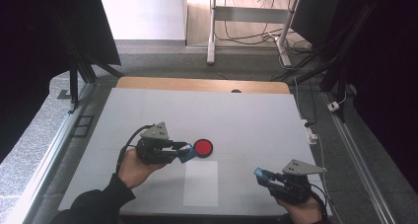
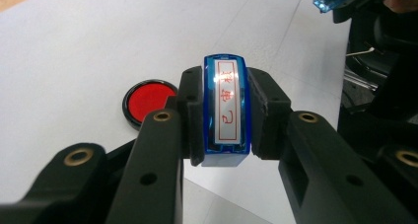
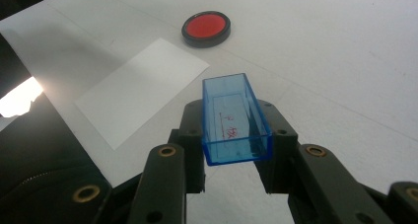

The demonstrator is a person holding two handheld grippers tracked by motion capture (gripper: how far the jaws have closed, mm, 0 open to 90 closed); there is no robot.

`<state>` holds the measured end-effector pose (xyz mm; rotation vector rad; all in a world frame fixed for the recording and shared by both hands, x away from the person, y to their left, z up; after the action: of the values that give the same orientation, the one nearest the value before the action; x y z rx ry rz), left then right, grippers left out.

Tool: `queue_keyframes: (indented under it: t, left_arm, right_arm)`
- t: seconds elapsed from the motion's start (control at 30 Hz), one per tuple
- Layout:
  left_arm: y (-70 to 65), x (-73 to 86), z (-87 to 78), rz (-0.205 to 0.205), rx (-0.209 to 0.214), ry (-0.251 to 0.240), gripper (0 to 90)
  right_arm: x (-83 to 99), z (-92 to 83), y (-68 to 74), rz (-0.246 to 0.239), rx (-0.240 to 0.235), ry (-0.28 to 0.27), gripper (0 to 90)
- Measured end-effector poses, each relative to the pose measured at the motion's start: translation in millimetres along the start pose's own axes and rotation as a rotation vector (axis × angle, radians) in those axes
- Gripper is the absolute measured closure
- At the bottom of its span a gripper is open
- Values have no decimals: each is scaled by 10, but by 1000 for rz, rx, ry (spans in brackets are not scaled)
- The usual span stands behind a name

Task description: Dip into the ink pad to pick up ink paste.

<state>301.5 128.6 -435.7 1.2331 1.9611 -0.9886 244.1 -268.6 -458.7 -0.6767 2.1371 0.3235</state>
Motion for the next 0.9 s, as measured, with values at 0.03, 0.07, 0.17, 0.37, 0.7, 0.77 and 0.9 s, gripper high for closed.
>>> queue_keyframes:
  t: [0.03,0.07,0.17,0.37,0.7,0.77,0.9]
  left_arm:
    - [10,-4,1,-2,-1,2,704]
    - [20,-9,5,-5,-6,2,704]
    - [54,-27,18,-2,-24,5,705]
    - [181,-67,72,-12,-51,4,705]
    - [429,-113,295,-42,-74,25,704]
    - [464,-124,331,-43,-74,30,704]
    - [521,-152,415,-45,-70,31,705]
  right_arm:
    - [7,-1,-3,3,0,1,680]
    - [13,-2,-8,4,0,-1,680]
    - [25,-15,-18,10,3,5,680]
    - [48,-29,-35,25,-6,10,680]
    - [70,-45,-35,30,-12,8,680]
    - [73,-48,-30,31,-12,4,680]
    - [75,-55,-26,24,-12,11,680]
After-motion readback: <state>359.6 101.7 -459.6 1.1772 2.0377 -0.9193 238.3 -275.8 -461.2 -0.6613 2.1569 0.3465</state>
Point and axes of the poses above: each handheld gripper's, and its own axes: z roughly forward along the jaws, x roughly out of its underside, y roughly to its left, the point moved 1 cm from there along z, roughly forward along the jaws, and after that the axes turned 13 degrees about x, right-handed, at the moved point
